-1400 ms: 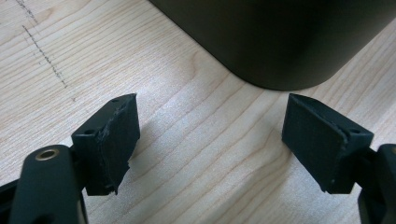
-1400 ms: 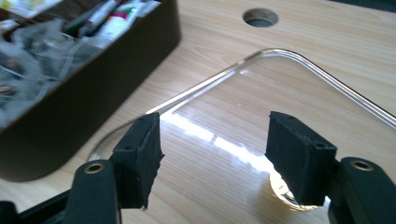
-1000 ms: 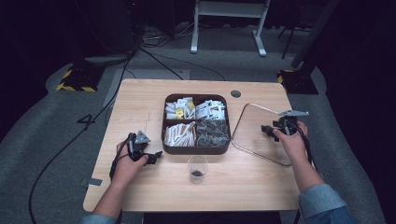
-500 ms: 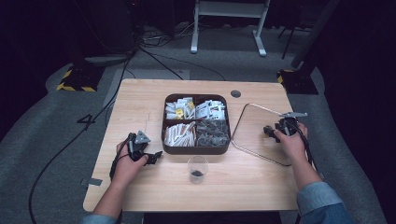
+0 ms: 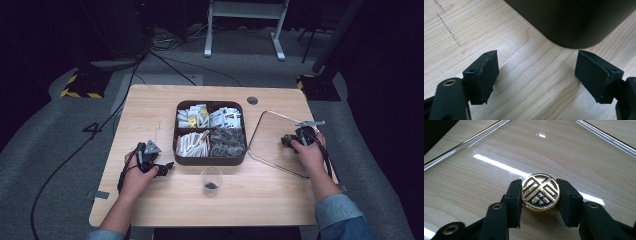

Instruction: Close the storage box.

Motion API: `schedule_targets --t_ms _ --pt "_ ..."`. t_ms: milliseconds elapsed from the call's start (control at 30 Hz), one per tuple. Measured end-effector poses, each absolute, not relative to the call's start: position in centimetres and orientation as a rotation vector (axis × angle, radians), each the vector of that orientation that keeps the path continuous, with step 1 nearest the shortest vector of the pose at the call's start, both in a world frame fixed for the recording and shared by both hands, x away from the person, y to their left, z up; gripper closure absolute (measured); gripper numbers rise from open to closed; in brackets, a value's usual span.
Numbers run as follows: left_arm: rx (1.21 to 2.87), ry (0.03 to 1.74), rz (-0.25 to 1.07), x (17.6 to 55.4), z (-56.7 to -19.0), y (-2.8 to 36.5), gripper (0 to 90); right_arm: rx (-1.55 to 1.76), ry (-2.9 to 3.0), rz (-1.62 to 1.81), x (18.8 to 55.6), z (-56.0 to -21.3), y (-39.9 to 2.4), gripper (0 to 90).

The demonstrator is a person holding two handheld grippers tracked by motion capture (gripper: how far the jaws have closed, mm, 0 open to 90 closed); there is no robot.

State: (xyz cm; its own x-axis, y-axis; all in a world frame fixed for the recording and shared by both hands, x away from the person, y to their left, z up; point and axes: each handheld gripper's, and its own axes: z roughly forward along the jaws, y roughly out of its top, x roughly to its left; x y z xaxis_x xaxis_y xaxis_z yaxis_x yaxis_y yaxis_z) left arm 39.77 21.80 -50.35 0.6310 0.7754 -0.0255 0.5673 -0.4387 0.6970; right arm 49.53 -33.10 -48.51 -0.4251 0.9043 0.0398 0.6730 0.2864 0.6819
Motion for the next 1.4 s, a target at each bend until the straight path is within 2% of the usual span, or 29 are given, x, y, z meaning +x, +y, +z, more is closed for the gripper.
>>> schedule_targets --t_ms 767,1400 --pt "2.167 1.043 0.391 39.8 -50.4 21.8 19.9 1.413 2.215 0.899 49.3 -48.1 -33.3 58.9" --pt "2.168 1.043 0.393 39.8 -50.3 21.8 20.0 1.336 2.176 0.974 48.4 -43.8 -34.2 58.9"
